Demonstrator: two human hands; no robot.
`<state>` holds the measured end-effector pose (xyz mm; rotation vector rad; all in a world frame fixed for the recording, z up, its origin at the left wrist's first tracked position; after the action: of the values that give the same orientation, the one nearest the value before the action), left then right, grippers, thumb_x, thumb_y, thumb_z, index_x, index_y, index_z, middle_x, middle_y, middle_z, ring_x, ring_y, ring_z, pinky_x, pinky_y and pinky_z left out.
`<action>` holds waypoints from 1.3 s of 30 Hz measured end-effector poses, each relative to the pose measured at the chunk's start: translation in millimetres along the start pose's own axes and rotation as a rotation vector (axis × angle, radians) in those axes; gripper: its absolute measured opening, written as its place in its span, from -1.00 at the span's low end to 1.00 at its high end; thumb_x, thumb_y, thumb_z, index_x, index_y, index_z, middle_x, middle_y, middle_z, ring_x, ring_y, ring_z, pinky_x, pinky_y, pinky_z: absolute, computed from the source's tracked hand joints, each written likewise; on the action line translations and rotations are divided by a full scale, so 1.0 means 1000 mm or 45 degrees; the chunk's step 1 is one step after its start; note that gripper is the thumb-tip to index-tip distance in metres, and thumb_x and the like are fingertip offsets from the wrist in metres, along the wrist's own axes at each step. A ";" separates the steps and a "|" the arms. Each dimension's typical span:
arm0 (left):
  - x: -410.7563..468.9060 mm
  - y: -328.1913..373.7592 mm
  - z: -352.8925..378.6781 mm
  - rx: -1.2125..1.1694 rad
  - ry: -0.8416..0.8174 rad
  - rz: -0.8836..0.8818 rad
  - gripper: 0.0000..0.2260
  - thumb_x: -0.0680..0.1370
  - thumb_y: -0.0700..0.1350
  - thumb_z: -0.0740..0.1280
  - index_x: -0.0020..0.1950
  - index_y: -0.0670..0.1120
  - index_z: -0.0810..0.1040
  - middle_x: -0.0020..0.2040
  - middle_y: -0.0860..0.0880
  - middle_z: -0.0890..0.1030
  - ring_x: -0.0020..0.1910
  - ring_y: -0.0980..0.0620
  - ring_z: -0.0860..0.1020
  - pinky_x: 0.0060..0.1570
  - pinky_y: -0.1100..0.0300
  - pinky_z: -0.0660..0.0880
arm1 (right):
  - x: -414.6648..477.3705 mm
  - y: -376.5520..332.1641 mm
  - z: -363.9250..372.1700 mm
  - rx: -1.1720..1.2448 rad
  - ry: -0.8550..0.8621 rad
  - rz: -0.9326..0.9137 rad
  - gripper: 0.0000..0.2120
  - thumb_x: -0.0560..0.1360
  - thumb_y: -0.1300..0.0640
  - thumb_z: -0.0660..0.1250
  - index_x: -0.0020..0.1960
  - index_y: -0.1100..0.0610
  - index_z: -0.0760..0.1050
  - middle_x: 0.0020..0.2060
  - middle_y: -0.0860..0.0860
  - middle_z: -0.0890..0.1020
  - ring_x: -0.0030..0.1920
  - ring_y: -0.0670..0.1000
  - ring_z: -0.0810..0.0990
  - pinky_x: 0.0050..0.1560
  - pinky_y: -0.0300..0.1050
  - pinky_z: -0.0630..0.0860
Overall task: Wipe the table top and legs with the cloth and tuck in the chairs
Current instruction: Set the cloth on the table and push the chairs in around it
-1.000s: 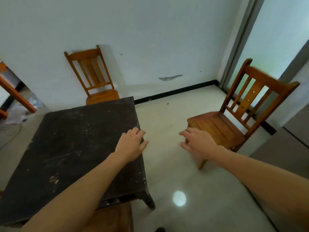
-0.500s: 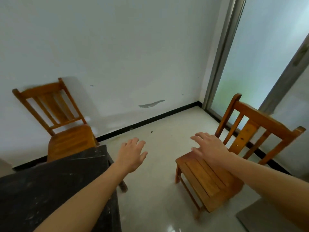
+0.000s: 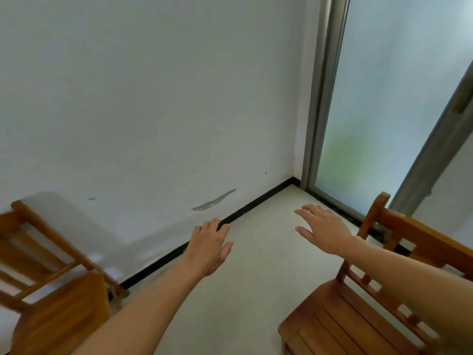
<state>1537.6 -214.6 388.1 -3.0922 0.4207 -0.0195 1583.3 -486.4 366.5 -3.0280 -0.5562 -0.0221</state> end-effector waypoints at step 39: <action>0.563 0.321 0.051 -0.122 -0.112 1.848 -0.57 0.62 0.11 0.13 0.44 -0.03 0.32 0.35 -0.06 0.40 0.26 -0.08 0.42 0.24 0.06 0.35 | 0.063 0.276 0.050 0.311 0.008 2.005 -0.53 0.59 -0.19 0.12 0.44 -0.05 0.32 0.37 -0.04 0.43 0.35 0.02 0.42 0.26 -0.07 0.35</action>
<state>1995.4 -673.5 335.6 -2.0786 2.4203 0.1533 1740.8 -717.9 301.7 -2.3501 1.6450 0.0988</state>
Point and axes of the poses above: each hand's wrist, its own x-axis towards the middle knuckle, its own z-axis out of the palm, y = z × x, the point moved 6 cm from there along x, towards the middle knuckle
